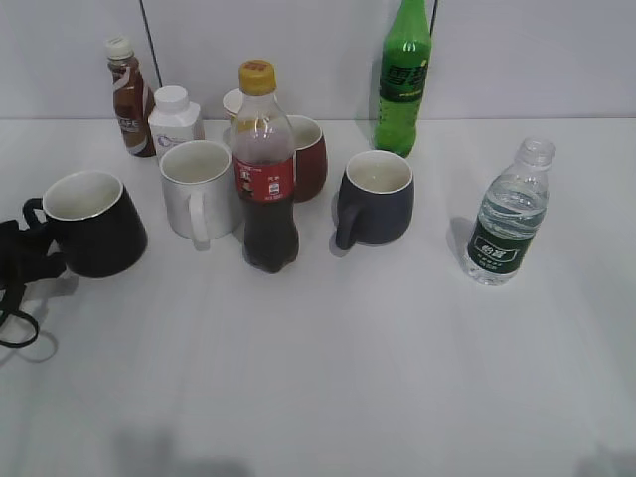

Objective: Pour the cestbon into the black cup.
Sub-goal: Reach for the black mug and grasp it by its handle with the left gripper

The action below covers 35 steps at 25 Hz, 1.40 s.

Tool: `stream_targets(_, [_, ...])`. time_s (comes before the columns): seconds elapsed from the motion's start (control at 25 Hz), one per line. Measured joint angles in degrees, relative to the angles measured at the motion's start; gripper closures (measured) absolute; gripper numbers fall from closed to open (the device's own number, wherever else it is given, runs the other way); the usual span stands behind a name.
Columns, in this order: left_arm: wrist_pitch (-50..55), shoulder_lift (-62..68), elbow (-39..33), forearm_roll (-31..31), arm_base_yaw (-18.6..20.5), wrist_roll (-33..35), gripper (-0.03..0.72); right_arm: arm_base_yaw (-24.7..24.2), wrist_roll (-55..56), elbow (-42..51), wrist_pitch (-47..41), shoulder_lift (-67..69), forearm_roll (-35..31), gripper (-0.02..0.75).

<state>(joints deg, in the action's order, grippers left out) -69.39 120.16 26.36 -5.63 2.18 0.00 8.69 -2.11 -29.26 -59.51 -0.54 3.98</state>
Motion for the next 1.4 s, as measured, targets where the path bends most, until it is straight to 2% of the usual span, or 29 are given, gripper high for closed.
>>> stream_targets(0.4, [0.01, 0.22, 1.61, -0.36, 0.00, 0.00, 0.333, 0.00, 0.00, 0.00, 0.00, 0.00, 0.00, 0.149])
stream_targets(0.64, [-0.14, 1.99, 4.66, -3.76, 0.03, 0.00, 0.344, 0.00, 0.00, 0.00, 0.00, 0.00, 0.00, 0.149])
stream_targets(0.76, [-0.14, 1.99, 5.68, -4.45, 0.03, 0.00, 0.414, 0.00, 0.00, 0.00, 0.00, 0.00, 0.00, 0.149])
stream_targets(0.96, [-0.20, 2.33, 6.03, -4.93, 0.07, 0.00, 0.639, 0.00, 0.00, 0.00, 0.00, 0.00, 0.00, 0.149])
stream_targets(1.28, [2.34, -1.33, 4.72, -5.01, 0.07, 0.00, 0.638, 0.00, -0.61, -0.13, 0.23, 0.00, -1.73, 0.149])
stream_targets(1.4, [2.77, -6.63, 1.36, -5.05, 0.07, 0.00, 0.638, 0.00, -3.68, -0.90, 5.50, 0.67, -3.03, 0.149])
